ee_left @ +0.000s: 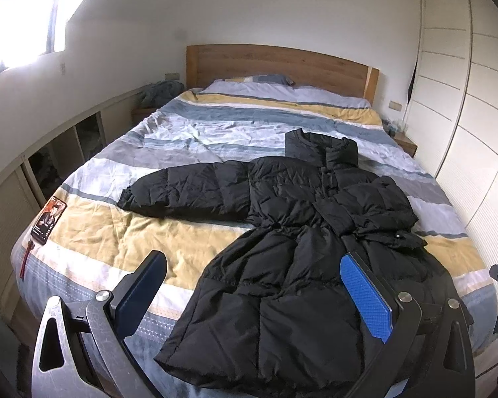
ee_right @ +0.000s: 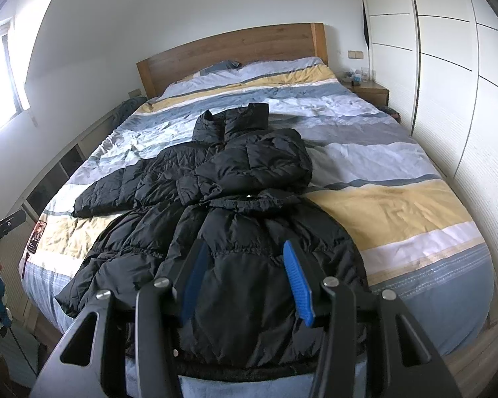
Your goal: Fold large clothes
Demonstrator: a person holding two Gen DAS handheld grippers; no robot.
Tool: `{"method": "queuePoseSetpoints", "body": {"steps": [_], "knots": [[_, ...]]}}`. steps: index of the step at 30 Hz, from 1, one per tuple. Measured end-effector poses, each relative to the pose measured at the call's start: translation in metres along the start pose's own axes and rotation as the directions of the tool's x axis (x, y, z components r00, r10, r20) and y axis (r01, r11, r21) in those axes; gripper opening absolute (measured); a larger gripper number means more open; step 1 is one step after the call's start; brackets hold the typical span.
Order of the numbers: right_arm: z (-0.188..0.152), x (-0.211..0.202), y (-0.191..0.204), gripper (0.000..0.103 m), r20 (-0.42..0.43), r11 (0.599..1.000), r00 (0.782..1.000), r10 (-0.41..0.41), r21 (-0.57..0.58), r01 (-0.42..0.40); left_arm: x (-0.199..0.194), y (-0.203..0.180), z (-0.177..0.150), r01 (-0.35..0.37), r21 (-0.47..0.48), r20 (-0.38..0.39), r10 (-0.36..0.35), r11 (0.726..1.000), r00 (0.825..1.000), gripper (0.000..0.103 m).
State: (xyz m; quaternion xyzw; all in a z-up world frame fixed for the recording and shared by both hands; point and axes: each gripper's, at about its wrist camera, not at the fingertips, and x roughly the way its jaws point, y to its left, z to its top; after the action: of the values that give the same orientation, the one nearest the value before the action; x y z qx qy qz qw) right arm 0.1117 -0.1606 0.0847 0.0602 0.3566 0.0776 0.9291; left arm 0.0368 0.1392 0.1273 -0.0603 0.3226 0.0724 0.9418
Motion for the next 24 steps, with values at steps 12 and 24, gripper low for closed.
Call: {"method": "queuePoseSetpoints", "body": {"steps": [12,24], "knots": [[0.009,0.044,0.009,0.046,-0.06,1.0,0.998,-0.001,-0.022,0.0,0.033,0.018,-0.001,0.007,-0.005,-0.04,-0.007,1.0,0.999,0.102],[0.023,0.092,0.016,0.046,-0.083,1.0,0.997,-0.002,-0.029,0.0,0.103,0.078,-0.005,-0.04,-0.115,-0.142,0.023,0.993,0.99,0.102]]}}
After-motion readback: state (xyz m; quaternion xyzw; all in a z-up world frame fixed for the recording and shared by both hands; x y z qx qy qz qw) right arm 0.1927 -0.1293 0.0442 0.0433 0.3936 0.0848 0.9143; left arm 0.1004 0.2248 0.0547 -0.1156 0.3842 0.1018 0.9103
